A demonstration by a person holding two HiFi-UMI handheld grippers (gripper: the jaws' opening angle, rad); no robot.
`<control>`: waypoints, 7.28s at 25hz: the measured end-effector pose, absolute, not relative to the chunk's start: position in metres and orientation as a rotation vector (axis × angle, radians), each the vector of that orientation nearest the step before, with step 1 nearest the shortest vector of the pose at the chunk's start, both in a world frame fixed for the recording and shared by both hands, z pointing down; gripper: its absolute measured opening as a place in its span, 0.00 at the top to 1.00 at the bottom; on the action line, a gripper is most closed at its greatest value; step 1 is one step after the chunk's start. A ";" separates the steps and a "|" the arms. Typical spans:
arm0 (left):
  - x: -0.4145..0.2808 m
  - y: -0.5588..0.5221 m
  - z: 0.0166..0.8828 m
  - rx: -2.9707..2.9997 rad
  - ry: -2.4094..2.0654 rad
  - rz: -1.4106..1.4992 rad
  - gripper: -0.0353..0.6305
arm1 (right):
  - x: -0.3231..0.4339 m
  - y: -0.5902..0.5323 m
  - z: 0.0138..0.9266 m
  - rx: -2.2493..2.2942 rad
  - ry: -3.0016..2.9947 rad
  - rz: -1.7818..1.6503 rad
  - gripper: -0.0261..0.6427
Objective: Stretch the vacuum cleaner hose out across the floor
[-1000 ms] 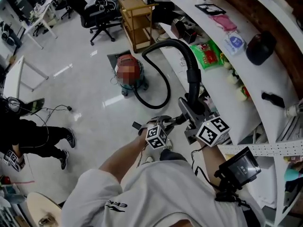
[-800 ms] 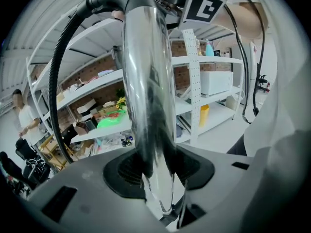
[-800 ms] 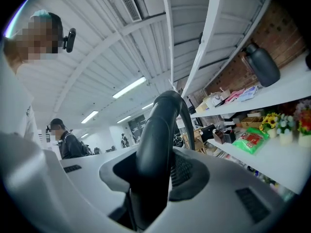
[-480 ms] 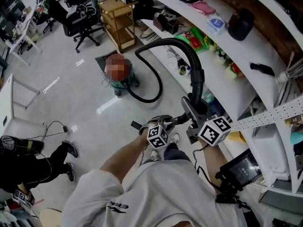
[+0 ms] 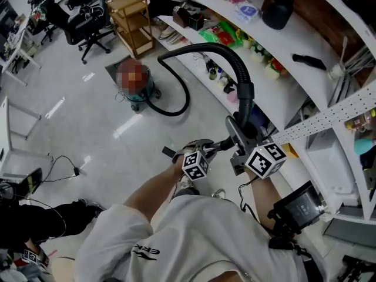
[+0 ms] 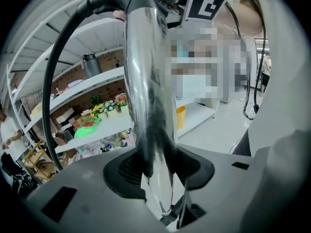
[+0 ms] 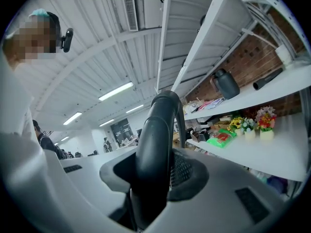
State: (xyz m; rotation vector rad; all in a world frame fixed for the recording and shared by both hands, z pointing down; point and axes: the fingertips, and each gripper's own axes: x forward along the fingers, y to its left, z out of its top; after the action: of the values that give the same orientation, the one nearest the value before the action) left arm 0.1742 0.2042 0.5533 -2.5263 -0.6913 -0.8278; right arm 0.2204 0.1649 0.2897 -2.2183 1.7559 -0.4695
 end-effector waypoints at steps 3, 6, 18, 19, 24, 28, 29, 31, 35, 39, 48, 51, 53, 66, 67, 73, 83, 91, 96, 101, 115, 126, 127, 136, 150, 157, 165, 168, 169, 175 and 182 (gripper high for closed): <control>0.170 0.236 0.557 -2.512 -0.718 -0.842 0.72 | 0.221 0.198 0.294 -2.227 1.727 -0.488 0.75; 0.163 0.271 0.558 -2.502 -0.746 -0.862 0.72 | 0.220 0.231 0.296 -2.221 1.708 -0.508 0.75; 0.161 0.344 0.557 -2.502 -0.706 -0.910 0.72 | 0.219 0.302 0.292 -2.170 1.734 -0.514 0.75; 0.162 0.346 0.557 -2.498 -0.707 -0.908 0.72 | 0.219 0.306 0.292 -2.175 1.730 -0.511 0.75; 0.153 0.367 0.562 -2.458 -0.801 -0.890 0.72 | 0.213 0.327 0.297 -2.238 1.650 -0.501 0.75; 0.140 0.379 0.565 -2.391 -0.910 -0.862 0.72 | 0.204 0.346 0.301 -2.302 1.534 -0.482 0.75; 0.136 0.383 0.566 -2.375 -0.934 -0.855 0.72 | 0.202 0.352 0.303 -2.315 1.504 -0.481 0.75; 0.130 0.390 0.567 -2.341 -0.980 -0.847 0.72 | 0.199 0.365 0.305 -2.338 1.439 -0.484 0.75; 0.115 0.408 0.571 -2.276 -1.072 -0.843 0.72 | 0.195 0.393 0.313 -2.370 1.322 -0.510 0.75; 0.110 0.431 0.576 -2.216 -1.146 -0.823 0.72 | 0.191 0.423 0.318 -2.406 1.223 -0.500 0.75; 0.085 0.504 0.589 -2.116 -1.275 -0.807 0.72 | 0.172 0.505 0.333 -2.451 1.072 -0.505 0.75; 0.075 0.538 0.595 -2.087 -1.311 -0.800 0.72 | 0.163 0.541 0.339 -2.465 1.025 -0.510 0.75; 0.067 0.558 0.598 -2.074 -1.326 -0.801 0.72 | 0.156 0.561 0.343 -2.471 1.005 -0.510 0.75; 0.013 0.667 0.605 -1.957 -1.439 -0.785 0.72 | 0.110 0.686 0.351 -2.488 0.829 -0.478 0.75; 0.011 0.676 0.605 -1.945 -1.447 -0.779 0.72 | 0.108 0.697 0.352 -2.490 0.811 -0.474 0.75; -0.005 0.731 0.606 -1.870 -1.511 -0.741 0.72 | 0.088 0.761 0.353 -2.509 0.702 -0.442 0.75; -0.033 0.796 0.603 -1.750 -1.633 -0.702 0.71 | 0.064 0.834 0.350 -2.530 0.522 -0.395 0.75; -0.055 0.800 0.605 -1.597 -1.739 -0.667 0.71 | 0.041 0.859 0.357 -2.525 0.304 -0.367 0.75; -0.069 0.799 0.610 -1.494 -1.805 -0.636 0.71 | 0.022 0.872 0.365 -2.515 0.161 -0.361 0.75; -0.085 0.806 0.615 -1.429 -1.859 -0.621 0.71 | 0.006 0.885 0.372 -2.510 0.068 -0.366 0.75; -0.106 0.867 0.620 -1.335 -1.903 -0.616 0.71 | -0.016 0.961 0.383 -2.473 -0.043 -0.369 0.75; -0.137 0.948 0.633 -1.331 -1.884 -0.676 0.71 | -0.038 1.048 0.401 -2.433 -0.028 -0.402 0.75; -0.141 0.955 0.634 -1.332 -1.882 -0.680 0.71 | -0.041 1.055 0.403 -2.429 -0.028 -0.403 0.75; -0.175 1.008 0.637 -1.325 -1.879 -0.728 0.71 | -0.065 1.112 0.412 -2.401 -0.016 -0.411 0.75; -0.206 1.100 0.634 -1.307 -1.906 -0.701 0.71 | -0.093 1.200 0.406 -2.418 -0.063 -0.396 0.75; -0.205 1.135 0.624 -1.229 -1.989 -0.646 0.71 | -0.091 1.233 0.394 -2.445 -0.187 -0.356 0.75; -0.190 1.144 0.625 -1.123 -2.044 -0.602 0.71 | -0.082 1.259 0.398 -2.411 -0.321 -0.341 0.75; -0.189 1.148 0.625 -1.105 -2.046 -0.599 0.71 | -0.084 1.265 0.401 -2.403 -0.337 -0.349 0.75; -0.190 1.150 0.625 -1.102 -2.045 -0.598 0.71 | -0.086 1.268 0.401 -2.402 -0.340 -0.352 0.75; -0.195 1.170 0.622 -1.106 -2.034 -0.610 0.71 | -0.091 1.289 0.401 -2.408 -0.315 -0.367 0.75; -0.213 1.200 0.627 -1.170 -1.984 -0.650 0.71 | -0.100 1.312 0.406 -2.423 -0.223 -0.398 0.75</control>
State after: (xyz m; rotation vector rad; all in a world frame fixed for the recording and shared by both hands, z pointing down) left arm -0.2126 1.2004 0.6268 -1.1701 -1.9839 -0.6504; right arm -0.1003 1.3121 0.4062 -2.4235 -0.2231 -0.3984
